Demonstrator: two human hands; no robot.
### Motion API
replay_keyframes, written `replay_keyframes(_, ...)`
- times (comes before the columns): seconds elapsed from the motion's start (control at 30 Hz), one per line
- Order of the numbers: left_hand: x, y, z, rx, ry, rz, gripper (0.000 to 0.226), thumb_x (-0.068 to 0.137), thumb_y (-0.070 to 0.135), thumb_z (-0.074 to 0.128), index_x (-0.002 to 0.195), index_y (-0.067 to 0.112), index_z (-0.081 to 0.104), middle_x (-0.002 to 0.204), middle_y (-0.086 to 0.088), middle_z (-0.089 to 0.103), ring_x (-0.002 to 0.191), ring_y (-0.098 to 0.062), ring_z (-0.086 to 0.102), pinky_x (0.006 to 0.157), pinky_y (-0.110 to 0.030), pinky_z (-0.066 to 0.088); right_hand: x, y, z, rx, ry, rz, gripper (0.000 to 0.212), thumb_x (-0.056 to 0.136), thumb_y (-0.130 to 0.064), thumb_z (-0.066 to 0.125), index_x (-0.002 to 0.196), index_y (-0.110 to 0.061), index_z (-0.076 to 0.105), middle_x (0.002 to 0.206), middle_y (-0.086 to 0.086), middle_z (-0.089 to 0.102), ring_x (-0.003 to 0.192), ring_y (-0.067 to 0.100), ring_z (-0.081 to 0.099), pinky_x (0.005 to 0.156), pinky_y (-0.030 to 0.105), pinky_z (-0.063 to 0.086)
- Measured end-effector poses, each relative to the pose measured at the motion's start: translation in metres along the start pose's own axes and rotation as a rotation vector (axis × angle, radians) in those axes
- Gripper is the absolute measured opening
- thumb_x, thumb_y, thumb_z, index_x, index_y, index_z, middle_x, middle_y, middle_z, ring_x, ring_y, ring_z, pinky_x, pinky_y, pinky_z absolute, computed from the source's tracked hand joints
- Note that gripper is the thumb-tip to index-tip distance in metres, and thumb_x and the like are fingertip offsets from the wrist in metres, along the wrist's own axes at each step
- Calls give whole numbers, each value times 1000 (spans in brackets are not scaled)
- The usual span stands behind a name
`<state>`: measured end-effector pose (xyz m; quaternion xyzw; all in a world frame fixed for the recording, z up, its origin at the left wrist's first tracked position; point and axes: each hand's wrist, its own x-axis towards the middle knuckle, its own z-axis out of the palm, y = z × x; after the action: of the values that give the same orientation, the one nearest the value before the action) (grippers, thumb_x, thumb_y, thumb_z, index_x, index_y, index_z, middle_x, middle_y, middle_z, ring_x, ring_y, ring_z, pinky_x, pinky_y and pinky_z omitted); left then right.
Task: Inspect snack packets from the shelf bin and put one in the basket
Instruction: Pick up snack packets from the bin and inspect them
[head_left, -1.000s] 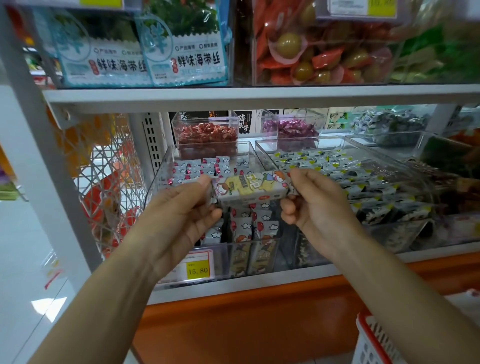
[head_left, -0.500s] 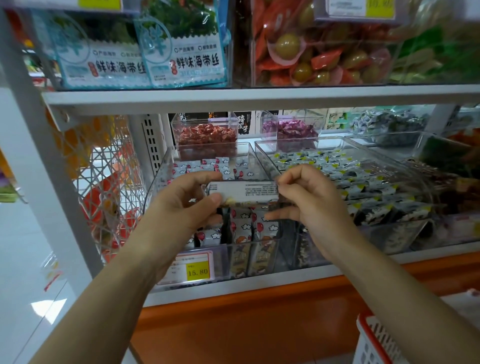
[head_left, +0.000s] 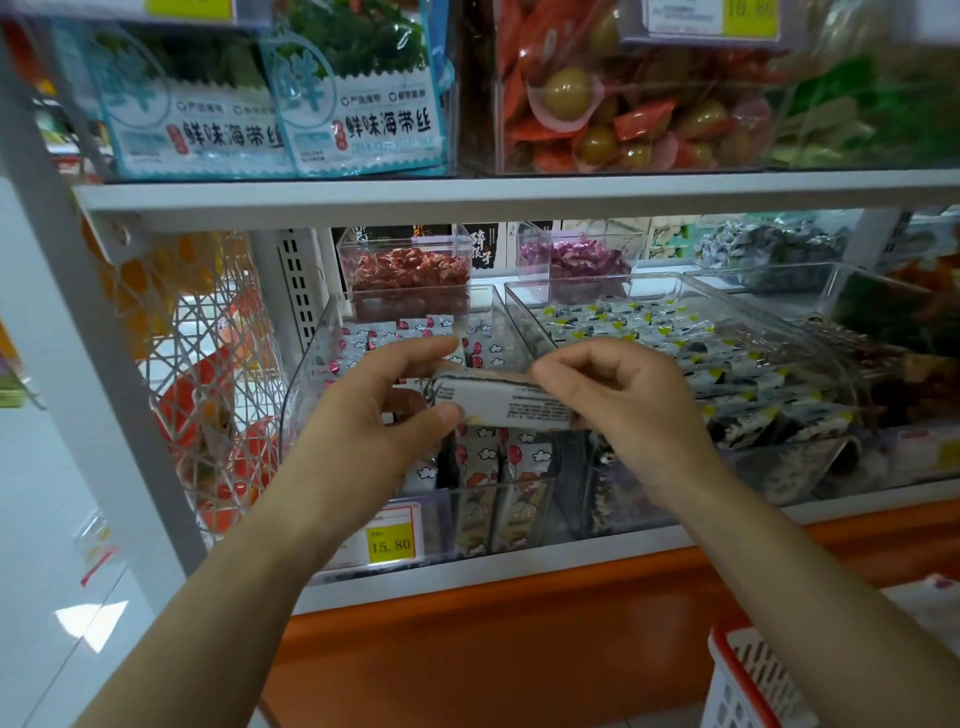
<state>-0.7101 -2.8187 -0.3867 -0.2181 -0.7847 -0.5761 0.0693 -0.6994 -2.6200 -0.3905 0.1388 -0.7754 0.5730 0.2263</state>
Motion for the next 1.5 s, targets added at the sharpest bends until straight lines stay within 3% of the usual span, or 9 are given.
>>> replay_keyframes(0.2,-1,1,-2,29,0,-8,42,86,19,62,116,47,56,102,10,62,46,3,48,40,-10,38,-1,1,0,-11,-12,-33,13,78,-17,71,77,-29,70,80,-12,71,75,3,67,71,18,55)
replay_keyframes(0.43,-2,3,1,72,-56,10,49,82,14,67,107,54,57,101,15,60,83,-7,61,71,-15,53,3,6,2,-68,80,-15,19,80,-20,70,61,-19,66,60,3,65,67,23,64,66,31,52)
replay_keyframes(0.57,-2,5,3,71,-36,-25,37,81,22,67,106,47,61,100,16,59,84,0,62,65,-7,48,1,7,3,-138,94,-57,21,82,-21,68,63,-14,64,52,-10,56,50,3,50,53,15,42)
replay_keyframes(0.73,0,9,4,57,31,-56,7,80,24,68,85,26,72,83,0,67,67,-5,60,53,-9,47,-3,3,8,-168,58,-129,15,80,-20,70,69,-10,67,64,3,65,57,8,58,55,21,48)
replay_keyframes(0.9,3,6,-8,61,-6,-116,9,77,29,69,72,27,76,77,1,72,74,-20,65,67,-30,55,-3,3,9,-148,-14,-110,11,81,-18,70,70,-14,69,66,2,66,61,19,60,58,34,50)
replay_keyframes(1.1,1,6,-19,135,-63,-88,10,77,33,67,73,30,76,77,8,73,78,-31,64,58,-20,50,-3,2,9,-115,-68,-99,12,81,-19,69,68,-20,69,67,3,66,62,22,61,57,37,50)
replay_keyframes(1.2,2,7,-18,143,-49,-61,12,80,32,64,74,28,74,77,8,72,70,-10,65,54,-8,48,-4,3,11,-116,-45,-113,11,82,-19,69,71,-16,70,66,3,66,61,19,61,56,34,50)
replay_keyframes(1.33,-1,9,-13,214,-135,-78,21,67,53,60,85,44,64,84,15,65,72,2,60,53,-15,47,-3,5,13,-173,-35,-109,12,84,-21,66,74,-15,70,65,2,66,59,13,59,55,25,47)
replay_keyframes(1.5,0,10,-11,196,-106,-41,20,80,25,67,87,43,61,87,10,65,65,2,59,47,-9,42,4,1,-4,-164,-253,-4,17,86,-19,62,74,-30,68,67,-16,68,64,2,64,57,14,51)
